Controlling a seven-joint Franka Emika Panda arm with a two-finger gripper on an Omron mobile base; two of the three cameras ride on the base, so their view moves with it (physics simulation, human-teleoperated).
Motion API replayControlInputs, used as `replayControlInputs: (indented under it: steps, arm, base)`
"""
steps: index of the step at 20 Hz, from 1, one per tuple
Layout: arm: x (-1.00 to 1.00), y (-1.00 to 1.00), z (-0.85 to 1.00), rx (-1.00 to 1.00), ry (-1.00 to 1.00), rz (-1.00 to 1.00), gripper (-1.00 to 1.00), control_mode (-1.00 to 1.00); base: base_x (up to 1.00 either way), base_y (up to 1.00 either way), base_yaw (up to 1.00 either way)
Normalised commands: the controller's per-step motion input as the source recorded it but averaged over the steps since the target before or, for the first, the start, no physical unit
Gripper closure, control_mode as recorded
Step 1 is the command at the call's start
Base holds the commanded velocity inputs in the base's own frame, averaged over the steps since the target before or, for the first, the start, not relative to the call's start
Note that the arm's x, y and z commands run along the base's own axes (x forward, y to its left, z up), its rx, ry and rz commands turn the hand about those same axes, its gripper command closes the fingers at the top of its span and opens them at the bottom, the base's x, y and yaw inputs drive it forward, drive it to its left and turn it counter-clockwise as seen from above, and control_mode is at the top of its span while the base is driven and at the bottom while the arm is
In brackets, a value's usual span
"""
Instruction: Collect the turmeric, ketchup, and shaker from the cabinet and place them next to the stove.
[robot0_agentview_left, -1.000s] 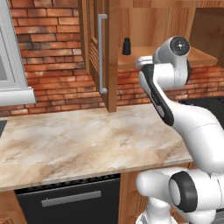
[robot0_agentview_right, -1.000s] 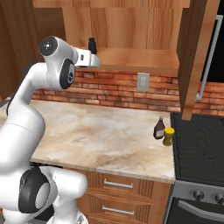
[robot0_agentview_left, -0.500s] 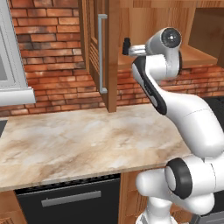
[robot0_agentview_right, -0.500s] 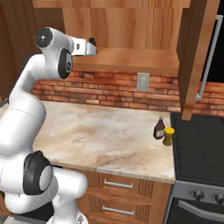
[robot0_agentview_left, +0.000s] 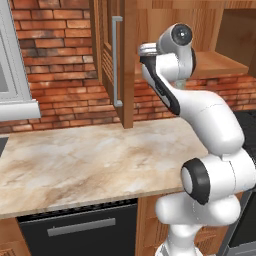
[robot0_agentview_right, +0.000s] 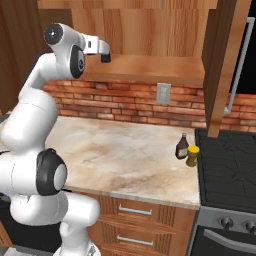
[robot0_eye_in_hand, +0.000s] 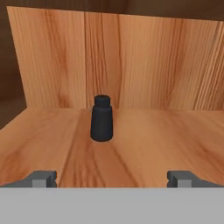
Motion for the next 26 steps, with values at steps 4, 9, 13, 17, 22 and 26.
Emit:
replayControlInputs:
  steps: [4, 9, 13, 17, 22, 26]
  arm:
    - [0.55, 0.16, 0.01, 0.0, 0.0, 0.01, -1.0, -1.0]
    - [0.57, 0.12, 0.0, 0.0, 0.01, 0.01, -1.0, -1.0]
    - [0.46, 0.01, 0.0, 0.01, 0.03, 0.0, -1.0, -1.0]
    - [0.36, 0.0, 0.0, 0.0, 0.03, 0.0, -1.0, -1.0]
    - [0.36, 0.0, 0.0, 0.0, 0.03, 0.0, -1.0, -1.0]
    - [0.43, 0.0, -0.01, 0.0, 0.04, 0.0, -1.0, -1.0]
  base:
    - [0.0, 0.0, 0.0]
    - [0.0, 0.0, 0.0]
    - [0.0, 0.0, 0.0]
    - [0.0, 0.0, 0.0]
    - [0.0, 0.0, 0.0]
    - [0.0, 0.0, 0.0]
